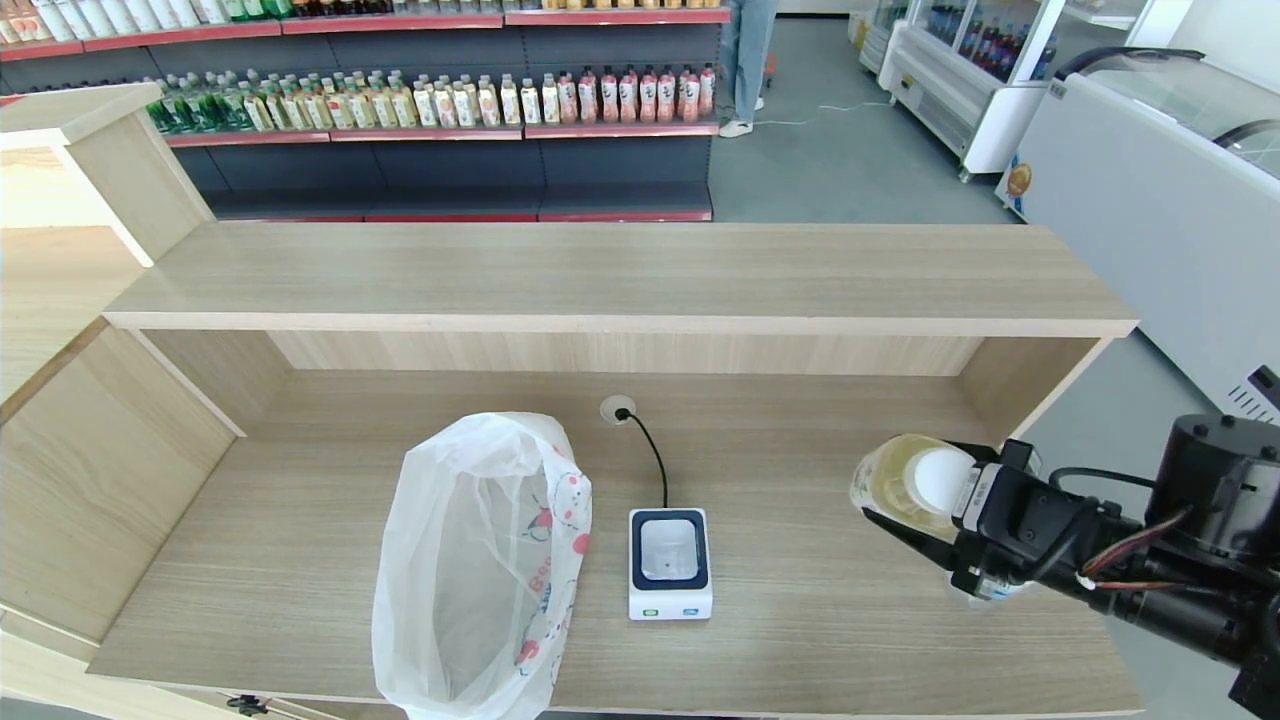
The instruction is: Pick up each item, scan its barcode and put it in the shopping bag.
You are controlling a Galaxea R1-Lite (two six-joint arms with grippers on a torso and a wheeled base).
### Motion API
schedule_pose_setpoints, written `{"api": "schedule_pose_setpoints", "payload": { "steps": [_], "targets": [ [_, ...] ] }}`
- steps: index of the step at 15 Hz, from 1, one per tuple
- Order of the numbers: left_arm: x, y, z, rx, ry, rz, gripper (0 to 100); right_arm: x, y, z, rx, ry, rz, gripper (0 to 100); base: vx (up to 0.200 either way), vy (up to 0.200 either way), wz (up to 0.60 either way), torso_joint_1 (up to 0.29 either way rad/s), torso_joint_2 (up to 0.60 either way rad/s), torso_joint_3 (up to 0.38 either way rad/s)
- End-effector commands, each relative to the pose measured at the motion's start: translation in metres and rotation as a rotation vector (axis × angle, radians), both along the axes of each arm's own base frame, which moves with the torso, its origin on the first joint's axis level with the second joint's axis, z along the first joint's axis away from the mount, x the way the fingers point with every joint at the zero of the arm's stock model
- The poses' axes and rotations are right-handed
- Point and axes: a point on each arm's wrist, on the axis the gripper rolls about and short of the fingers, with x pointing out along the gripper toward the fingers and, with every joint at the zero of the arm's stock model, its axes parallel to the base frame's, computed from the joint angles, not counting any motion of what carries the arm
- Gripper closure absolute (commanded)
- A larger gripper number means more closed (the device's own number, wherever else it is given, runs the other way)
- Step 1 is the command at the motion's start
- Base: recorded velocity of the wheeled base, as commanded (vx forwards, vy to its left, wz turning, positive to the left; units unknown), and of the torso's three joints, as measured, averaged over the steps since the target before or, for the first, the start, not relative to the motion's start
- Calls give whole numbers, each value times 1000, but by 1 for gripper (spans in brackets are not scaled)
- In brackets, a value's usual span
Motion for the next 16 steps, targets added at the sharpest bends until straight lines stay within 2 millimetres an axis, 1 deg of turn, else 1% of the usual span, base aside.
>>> {"api": "schedule_pose_setpoints", "payload": {
  "steps": [1, 4, 6, 8, 10, 16],
  "targets": [
    [0, 0, 0, 0, 0, 1, 0, -14, -5, 3, -5, -16, -26, 100, 0, 0, 0, 0, 0, 0],
    [0, 0, 0, 0, 0, 1, 0, -19, -3, 1, -13, -11, -39, 100, 0, 0, 0, 0, 0, 0],
    [0, 0, 0, 3, 0, -1, 0, -13, 1, 2, -12, -14, -30, 100, 0, 0, 0, 0, 0, 0],
    [0, 0, 0, 1, 0, 1, 0, -13, 4, -1, -17, -1, -14, 100, 0, 0, 0, 0, 0, 0],
    [0, 0, 0, -3, 0, 1, 0, -15, 9, -4, -19, 13, 7, 100, 0, 200, 0, 2, 0, 2],
    [0, 0, 0, -3, 0, 1, 0, -17, 13, -13, -31, 51, 34, 100, 0, 200, 0, 5, 3, 1]
  ]
}}
